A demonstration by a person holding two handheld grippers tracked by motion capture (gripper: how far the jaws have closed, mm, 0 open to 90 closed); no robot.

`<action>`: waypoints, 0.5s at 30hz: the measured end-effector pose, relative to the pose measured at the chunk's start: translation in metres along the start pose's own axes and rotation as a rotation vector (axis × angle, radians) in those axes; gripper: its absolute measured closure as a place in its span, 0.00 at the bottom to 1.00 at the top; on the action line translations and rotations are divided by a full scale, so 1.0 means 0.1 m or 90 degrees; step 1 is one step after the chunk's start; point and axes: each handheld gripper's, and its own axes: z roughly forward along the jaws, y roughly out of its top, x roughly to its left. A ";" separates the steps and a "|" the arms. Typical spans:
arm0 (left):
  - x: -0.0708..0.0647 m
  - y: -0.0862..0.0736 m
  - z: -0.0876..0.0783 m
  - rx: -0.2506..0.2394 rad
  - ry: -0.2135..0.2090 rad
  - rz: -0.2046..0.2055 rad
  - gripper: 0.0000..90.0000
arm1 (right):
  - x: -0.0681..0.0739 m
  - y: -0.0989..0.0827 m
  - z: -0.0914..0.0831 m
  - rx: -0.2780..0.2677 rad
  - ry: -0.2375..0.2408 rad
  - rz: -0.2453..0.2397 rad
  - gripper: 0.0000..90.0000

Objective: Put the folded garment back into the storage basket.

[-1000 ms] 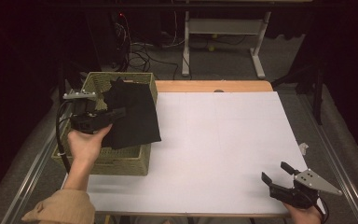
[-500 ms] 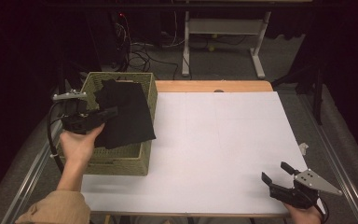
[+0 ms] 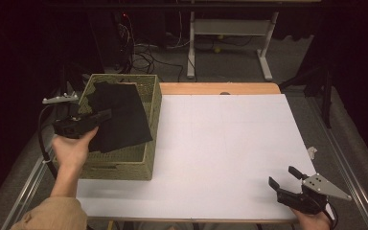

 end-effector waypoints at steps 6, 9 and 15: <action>0.06 -0.01 -0.05 -0.011 0.004 -0.012 0.76 | 0.00 0.00 0.00 0.001 0.000 0.000 0.21; 0.08 -0.01 -0.06 -0.012 0.007 -0.014 0.76 | 0.00 0.00 0.00 0.000 0.001 -0.001 0.21; 0.13 -0.02 -0.08 -0.014 0.012 -0.020 0.76 | 0.00 0.00 0.00 0.000 0.001 -0.001 0.21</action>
